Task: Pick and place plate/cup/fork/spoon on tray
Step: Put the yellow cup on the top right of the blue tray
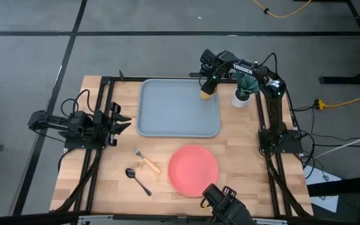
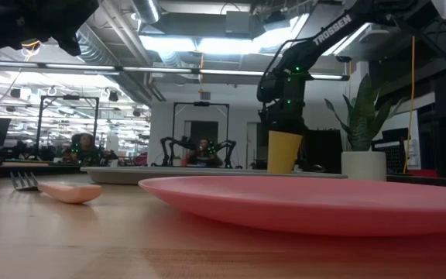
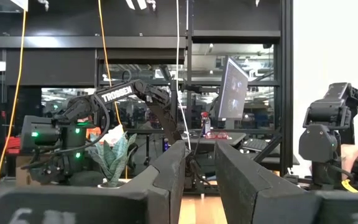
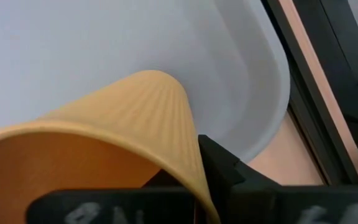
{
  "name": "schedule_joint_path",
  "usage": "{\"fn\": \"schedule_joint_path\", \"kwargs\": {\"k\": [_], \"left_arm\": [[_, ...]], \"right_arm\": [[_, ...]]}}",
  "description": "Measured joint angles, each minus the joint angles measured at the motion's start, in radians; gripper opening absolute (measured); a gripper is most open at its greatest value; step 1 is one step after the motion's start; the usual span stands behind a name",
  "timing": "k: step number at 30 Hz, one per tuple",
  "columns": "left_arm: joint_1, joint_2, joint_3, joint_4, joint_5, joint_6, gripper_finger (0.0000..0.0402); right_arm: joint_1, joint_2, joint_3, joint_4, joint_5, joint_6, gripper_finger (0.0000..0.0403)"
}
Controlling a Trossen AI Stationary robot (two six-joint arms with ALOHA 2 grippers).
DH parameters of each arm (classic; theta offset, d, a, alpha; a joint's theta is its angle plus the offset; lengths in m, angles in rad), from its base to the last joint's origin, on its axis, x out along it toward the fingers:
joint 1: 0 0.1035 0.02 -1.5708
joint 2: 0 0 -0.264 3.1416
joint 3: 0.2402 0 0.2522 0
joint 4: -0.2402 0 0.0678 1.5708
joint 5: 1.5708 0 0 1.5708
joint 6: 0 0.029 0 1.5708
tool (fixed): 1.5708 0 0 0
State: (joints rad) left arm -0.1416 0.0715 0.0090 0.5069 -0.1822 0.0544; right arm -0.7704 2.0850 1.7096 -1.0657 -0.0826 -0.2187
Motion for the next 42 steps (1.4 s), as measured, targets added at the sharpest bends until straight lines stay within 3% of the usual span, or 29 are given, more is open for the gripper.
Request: {"fn": "schedule_joint_path", "kwargs": {"k": [33, 37, 42], "left_arm": [[0.000, 0.000, 0.000, -0.002, 0.000, 0.000, 0.0080], [0.000, 0.000, 0.000, -0.002, 0.000, 0.000, 0.0080], [0.000, 0.000, 0.000, -0.002, 0.000, 0.000, 0.0080]], "right_arm": [[0.011, 0.000, 0.000, -0.016, 0.018, 0.055, 0.0029], [0.023, -0.001, 0.000, -0.039, 0.121, 0.060, 0.0046], [0.032, -0.001, 0.000, -0.043, 0.107, 0.057, 0.0076]]}}
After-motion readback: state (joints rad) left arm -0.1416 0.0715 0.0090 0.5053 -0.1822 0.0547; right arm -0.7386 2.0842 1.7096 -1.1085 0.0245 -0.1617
